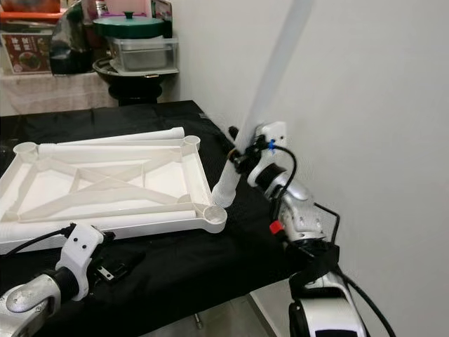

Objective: Building children table

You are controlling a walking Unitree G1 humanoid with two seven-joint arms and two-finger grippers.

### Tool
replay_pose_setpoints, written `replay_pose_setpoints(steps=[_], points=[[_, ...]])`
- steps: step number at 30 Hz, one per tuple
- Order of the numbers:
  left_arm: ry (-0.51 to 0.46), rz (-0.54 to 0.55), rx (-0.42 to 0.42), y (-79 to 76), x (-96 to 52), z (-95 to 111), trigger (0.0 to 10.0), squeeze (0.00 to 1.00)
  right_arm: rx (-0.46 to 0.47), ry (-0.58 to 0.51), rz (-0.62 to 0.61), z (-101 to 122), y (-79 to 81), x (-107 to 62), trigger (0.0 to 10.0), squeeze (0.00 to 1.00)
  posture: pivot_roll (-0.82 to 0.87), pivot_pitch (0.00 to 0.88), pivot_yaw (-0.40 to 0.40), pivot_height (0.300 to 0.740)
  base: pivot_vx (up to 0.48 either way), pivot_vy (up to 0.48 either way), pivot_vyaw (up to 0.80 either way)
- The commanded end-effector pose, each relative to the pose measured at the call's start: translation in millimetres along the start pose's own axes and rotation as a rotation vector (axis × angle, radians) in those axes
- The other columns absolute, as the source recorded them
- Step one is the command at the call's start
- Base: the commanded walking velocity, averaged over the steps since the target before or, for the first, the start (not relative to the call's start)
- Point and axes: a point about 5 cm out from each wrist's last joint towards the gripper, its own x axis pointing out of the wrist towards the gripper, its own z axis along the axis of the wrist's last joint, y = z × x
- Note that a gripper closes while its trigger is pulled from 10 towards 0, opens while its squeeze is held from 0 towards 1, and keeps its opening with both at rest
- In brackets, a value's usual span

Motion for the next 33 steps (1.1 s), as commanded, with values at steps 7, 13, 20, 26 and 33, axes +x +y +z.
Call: replay_pose_setpoints(steps=[7,13,20,26,33], points=[[-0.034,0.019,0.011,-2.7,2.9,4,10.0,0.0,-0.038,-0.001,0.013,-6,6.0,0.9,0.0,0.0,0.1,0.0,-0.057,0.74,0.0,0.0,0.0],[-0.035,0.032,0.009,-2.2,2.9,3,10.0,0.0,-0.069,0.029,0.035,-12,8.3,-2.2,0.0,0.0,0.1,0.0,-0.058,0.74,0.0,0.0,0.0],[-0.039,0.054,0.008,1.9,1.4,2,10.0,0.0,-0.075,0.108,0.101,-23,5.2,-15.4,0.0,0.0,0.1,0.0,-0.062,0.74,0.0,0.0,0.0],[-0.034,0.044,0.011,3.3,1.1,1,10.0,0.0,-0.057,0.152,0.188,-33,17.2,-19.4,0.0,0.0,0.1,0.0,-0.061,0.74,0.0,0.0,0.0],[-0.029,0.061,0.002,9.7,0.7,1,10.0,0.0,0.019,0.178,0.275,-39,29.7,-21.1,0.0,0.0,0.1,0.0,-0.061,0.74,0.0,0.0,0.0]])
